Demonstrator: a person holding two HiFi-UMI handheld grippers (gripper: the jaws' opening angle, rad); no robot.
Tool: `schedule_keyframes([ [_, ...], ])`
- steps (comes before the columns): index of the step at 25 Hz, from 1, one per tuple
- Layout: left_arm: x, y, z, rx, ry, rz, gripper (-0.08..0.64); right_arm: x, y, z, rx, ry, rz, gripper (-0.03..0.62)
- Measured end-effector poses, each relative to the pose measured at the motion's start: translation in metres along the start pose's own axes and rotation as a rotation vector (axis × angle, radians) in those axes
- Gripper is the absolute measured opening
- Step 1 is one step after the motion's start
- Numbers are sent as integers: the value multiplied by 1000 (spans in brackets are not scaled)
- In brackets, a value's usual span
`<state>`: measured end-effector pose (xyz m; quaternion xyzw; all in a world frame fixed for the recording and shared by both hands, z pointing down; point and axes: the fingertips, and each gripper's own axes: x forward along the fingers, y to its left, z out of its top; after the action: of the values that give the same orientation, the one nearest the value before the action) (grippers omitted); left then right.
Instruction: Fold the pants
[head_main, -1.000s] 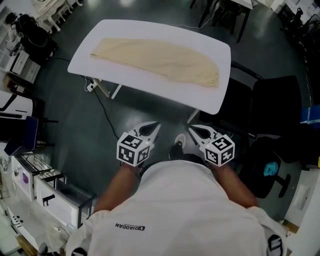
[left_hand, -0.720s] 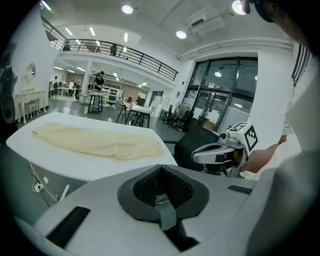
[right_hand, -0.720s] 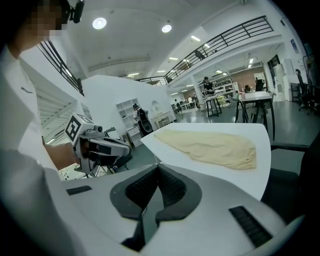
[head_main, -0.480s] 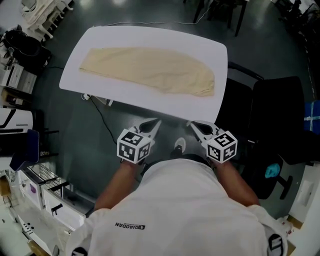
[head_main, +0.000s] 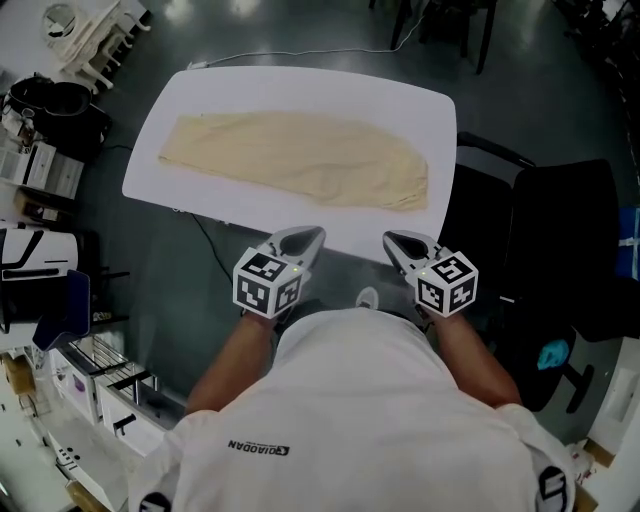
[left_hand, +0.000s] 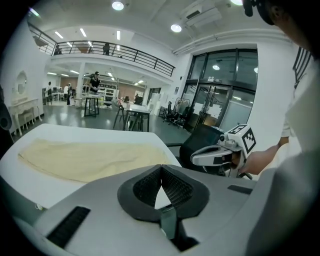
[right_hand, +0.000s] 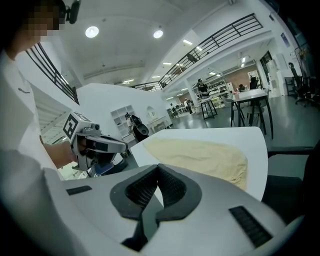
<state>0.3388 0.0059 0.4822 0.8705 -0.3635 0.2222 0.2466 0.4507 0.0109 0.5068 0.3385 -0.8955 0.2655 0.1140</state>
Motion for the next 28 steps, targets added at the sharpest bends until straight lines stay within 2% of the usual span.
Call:
schedule_keyframes([
  [8,9,11,10,24,35,6,28,-2,-33,-4,61,8,-69,15],
  [13,20,22,11,29,46,-21,28,9,-51,-12,84,28,-151,15],
  [16,27,35,15,46,55,-47,28,15,-67,-10,102,11,-229,15],
  [19,31,54,25,74,61,-59,28,19,-88,-7,125,-21,-346,17],
  [23,38,94,36,97,74,-52,28,32,-119,0,151,-54,-461,65],
  [28,48,138,44,91,92,-63,28,44,-174,-1,173,-30,-594,87],
])
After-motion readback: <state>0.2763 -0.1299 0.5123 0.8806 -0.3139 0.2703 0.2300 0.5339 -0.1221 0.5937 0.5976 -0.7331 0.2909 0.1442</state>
